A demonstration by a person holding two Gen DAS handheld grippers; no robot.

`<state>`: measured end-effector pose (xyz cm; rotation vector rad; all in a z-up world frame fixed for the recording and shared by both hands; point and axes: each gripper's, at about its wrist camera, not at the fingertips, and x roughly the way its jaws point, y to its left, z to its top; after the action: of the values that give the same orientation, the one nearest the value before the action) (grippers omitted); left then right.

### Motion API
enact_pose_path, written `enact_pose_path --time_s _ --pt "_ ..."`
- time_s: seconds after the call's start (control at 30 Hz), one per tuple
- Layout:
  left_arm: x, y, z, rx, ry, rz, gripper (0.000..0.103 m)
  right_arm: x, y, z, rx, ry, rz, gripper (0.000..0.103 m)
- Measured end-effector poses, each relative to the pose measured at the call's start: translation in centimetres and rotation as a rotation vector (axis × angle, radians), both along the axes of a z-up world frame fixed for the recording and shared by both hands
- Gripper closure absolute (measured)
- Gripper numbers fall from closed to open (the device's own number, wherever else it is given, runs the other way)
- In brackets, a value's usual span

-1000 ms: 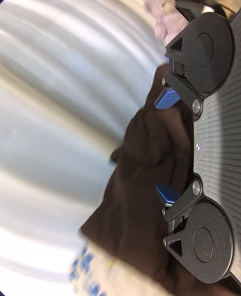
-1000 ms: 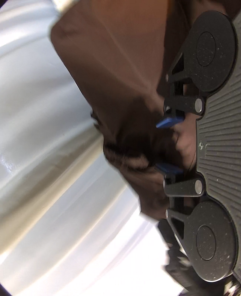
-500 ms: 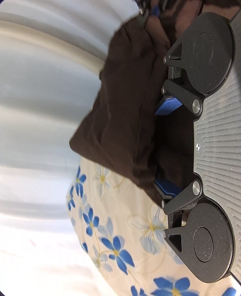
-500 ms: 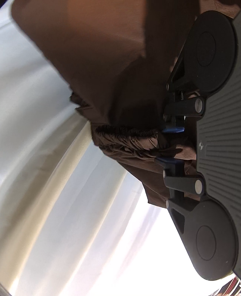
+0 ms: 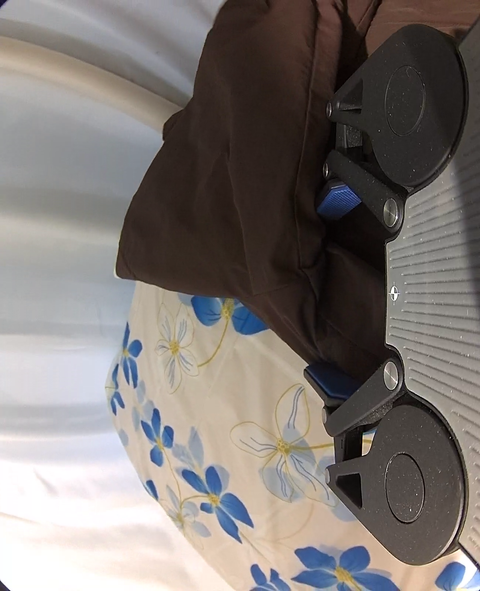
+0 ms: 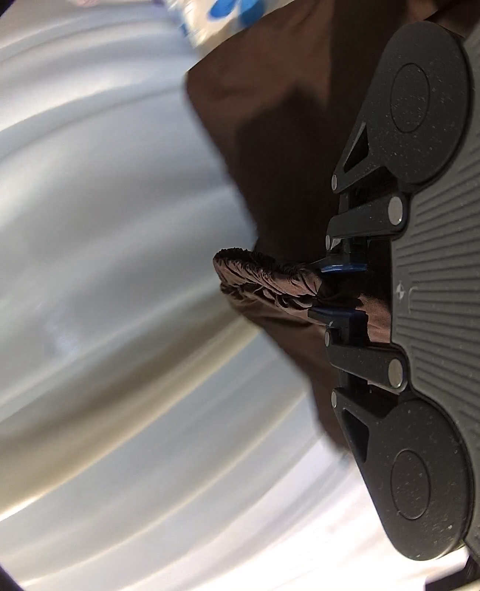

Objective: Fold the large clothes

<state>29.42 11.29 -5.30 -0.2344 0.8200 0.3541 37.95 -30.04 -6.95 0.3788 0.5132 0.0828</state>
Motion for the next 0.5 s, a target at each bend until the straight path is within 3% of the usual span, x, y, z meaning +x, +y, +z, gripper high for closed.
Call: enact_pose_path --time_s 0.07,0.13,0.23,0.33,0.4,0.5 --pt "-0.6 -0.3 0.9 -0.022 0.013 -0.006 0.015 1.1 -0.4 -2.3 -0.043 0.088 -0.016 0.086" --pt "-1.5 -0.6 2.4 -0.04 -0.015 -0.015 0.015 1.2 -0.6 -3.5 -0.084 0.096 -0.017 0.085" --pt "-2.5 -0.7 5.0 -0.074 -0.095 -0.035 0.014 0.3 0.1 -2.7 -0.149 0.071 -0.007 0.085" --pt "-2.0 -1.0 6.8 -0.056 -0.175 -0.044 0.01 -0.4 1.0 -1.6 -0.244 0.058 -0.007 0.082" --pt "-0.8 -1.2 7.2 -0.043 -0.182 -0.037 0.01 -0.6 1.2 -1.0 -0.264 0.079 -0.044 0.072" --pt "1.4 -1.8 7.1 -0.057 -0.214 -0.039 0.01 -1.5 1.0 0.2 -0.301 0.026 -0.147 0.07"
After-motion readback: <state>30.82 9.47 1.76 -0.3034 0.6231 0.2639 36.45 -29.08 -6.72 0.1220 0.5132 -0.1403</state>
